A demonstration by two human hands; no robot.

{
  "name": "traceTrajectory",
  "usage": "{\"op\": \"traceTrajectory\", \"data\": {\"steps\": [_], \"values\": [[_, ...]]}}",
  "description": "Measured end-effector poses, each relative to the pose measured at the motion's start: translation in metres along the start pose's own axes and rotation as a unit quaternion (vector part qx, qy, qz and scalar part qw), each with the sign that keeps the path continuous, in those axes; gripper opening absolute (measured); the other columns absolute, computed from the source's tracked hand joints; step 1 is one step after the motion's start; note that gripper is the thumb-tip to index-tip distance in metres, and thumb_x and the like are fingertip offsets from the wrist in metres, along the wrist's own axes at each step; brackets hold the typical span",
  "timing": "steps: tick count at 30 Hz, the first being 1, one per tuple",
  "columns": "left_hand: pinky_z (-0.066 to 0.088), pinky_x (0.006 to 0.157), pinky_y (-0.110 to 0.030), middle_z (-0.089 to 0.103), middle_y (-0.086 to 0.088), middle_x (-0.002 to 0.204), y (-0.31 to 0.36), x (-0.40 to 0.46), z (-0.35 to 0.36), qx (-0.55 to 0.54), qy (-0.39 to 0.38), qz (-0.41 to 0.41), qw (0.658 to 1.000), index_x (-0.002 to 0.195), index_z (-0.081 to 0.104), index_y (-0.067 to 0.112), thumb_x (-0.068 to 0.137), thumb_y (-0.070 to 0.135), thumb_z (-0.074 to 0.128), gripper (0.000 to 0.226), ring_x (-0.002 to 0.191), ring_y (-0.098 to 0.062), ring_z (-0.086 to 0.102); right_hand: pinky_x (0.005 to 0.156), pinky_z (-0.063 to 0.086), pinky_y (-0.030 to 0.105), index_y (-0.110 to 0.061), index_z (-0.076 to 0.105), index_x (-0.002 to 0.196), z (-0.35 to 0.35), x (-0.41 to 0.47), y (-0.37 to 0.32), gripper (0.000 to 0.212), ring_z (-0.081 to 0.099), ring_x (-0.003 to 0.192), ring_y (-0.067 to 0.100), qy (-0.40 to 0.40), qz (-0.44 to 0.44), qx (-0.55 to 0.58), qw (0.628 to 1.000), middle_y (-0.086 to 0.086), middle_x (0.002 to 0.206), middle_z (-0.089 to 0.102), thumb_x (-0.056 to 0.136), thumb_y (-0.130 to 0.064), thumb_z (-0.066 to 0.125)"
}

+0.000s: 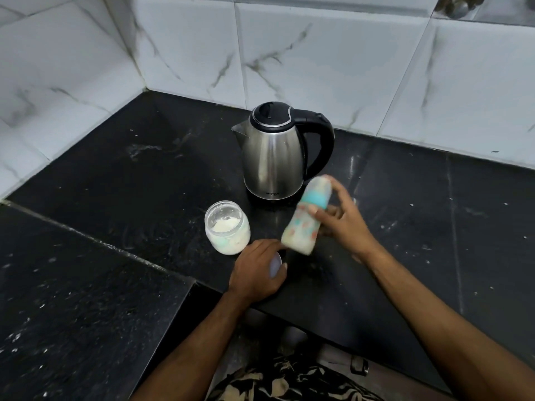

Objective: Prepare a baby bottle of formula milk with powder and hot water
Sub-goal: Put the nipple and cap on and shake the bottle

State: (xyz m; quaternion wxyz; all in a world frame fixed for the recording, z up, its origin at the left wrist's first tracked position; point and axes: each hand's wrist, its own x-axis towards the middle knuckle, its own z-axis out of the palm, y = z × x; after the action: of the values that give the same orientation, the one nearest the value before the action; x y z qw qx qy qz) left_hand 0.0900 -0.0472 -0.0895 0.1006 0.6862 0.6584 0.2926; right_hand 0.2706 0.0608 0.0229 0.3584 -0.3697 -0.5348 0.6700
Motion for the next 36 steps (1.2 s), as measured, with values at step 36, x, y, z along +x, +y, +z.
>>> {"op": "traceTrajectory", "data": {"steps": [36], "values": [[0.041,0.097,-0.023,0.067,0.004,0.116,0.002,-0.002,-0.003,-0.004,0.015,0.008,1.000,0.116,0.067,0.017,0.083,0.040,0.062,0.041,0.108,-0.013,0.060,0.106,0.047,0.038,-0.032,0.017,0.155,-0.010,0.042,0.014,0.103,0.056,0.122,0.006,-0.040,-0.108,-0.294,0.949,-0.024,0.129,0.052,0.076,-0.019,0.083]]}}
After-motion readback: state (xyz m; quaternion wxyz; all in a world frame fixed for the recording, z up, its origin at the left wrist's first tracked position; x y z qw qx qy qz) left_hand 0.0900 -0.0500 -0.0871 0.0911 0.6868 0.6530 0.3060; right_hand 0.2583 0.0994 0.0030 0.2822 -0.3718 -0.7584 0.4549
